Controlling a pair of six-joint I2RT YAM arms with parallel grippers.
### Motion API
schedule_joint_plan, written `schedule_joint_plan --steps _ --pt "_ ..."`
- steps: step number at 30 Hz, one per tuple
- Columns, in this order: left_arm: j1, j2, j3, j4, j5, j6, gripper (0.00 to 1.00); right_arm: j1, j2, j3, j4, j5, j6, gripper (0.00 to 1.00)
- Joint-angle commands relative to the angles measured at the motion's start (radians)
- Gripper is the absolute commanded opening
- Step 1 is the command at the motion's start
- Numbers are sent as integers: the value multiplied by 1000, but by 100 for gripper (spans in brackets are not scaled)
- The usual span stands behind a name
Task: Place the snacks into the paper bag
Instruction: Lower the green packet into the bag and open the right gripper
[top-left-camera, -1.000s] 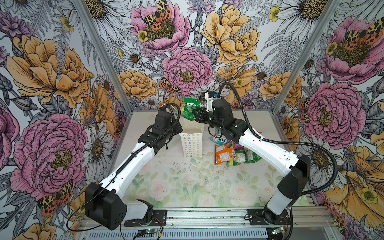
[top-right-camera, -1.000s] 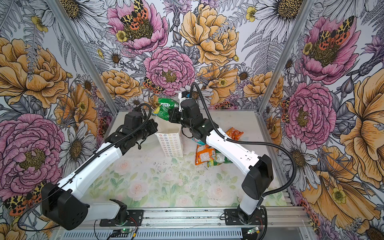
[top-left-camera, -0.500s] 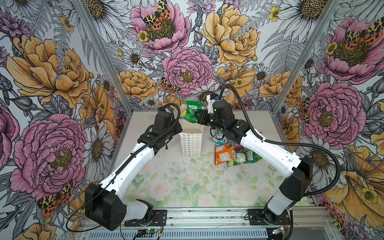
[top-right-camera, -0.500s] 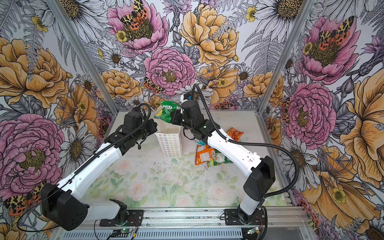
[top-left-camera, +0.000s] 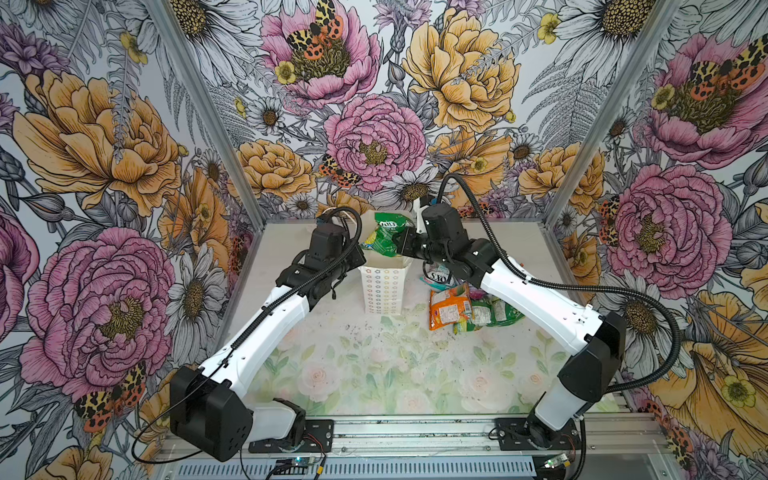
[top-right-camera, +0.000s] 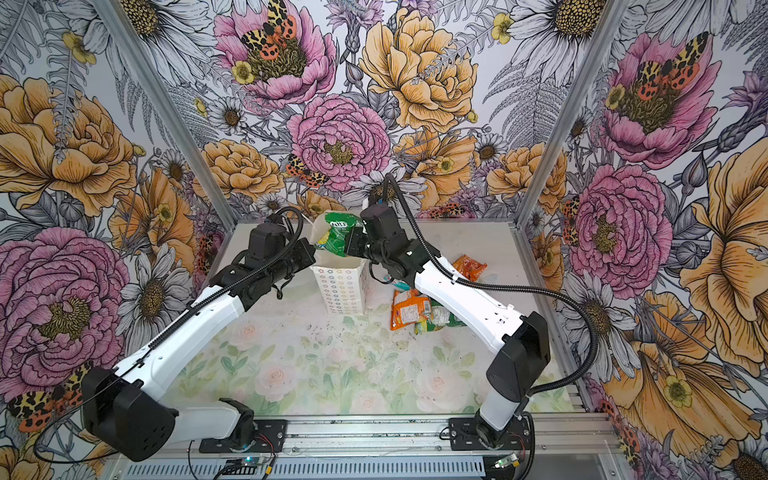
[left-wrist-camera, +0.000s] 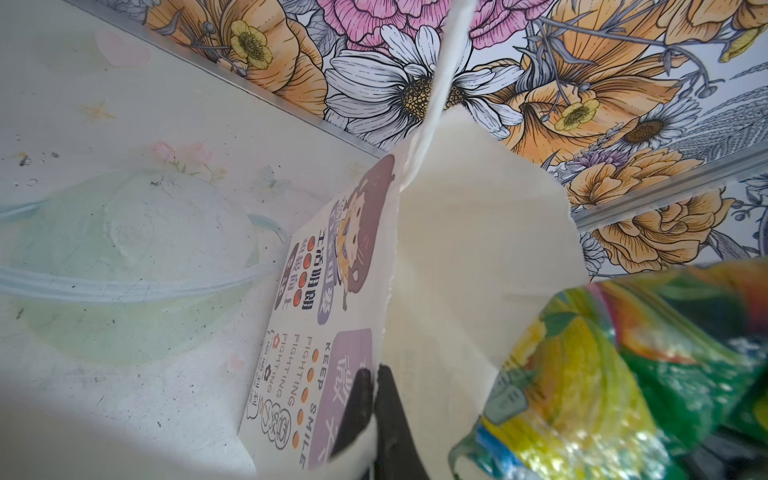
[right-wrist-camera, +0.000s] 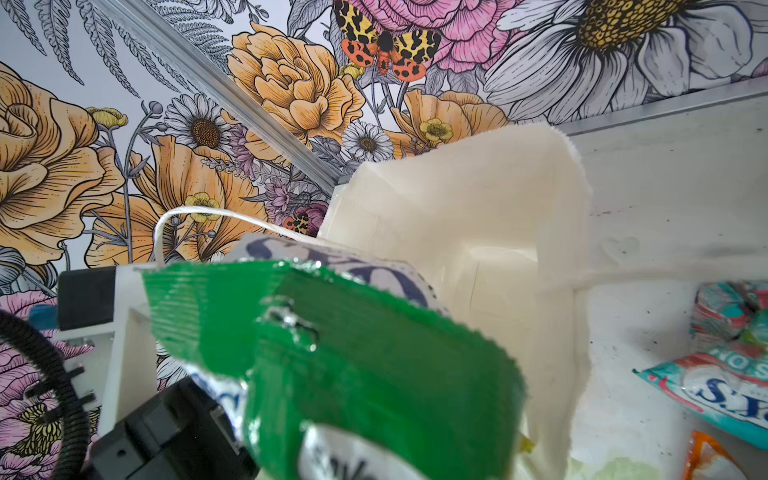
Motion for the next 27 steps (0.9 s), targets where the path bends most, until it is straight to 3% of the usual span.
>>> schedule_joint_plan --steps 1,12,18,27 --pt "-6 -17 24 5 -25 2 0 4 10 73 -29 9 11 0" --pt "-6 -11 23 5 -23 0 0 4 33 85 -53 10 10 2" --pt "-7 -10 21 5 -24 1 0 4 41 87 -54 2 10 20" --pt "-7 -11 22 5 -27 4 0 4 41 94 -53 -8 10 34"
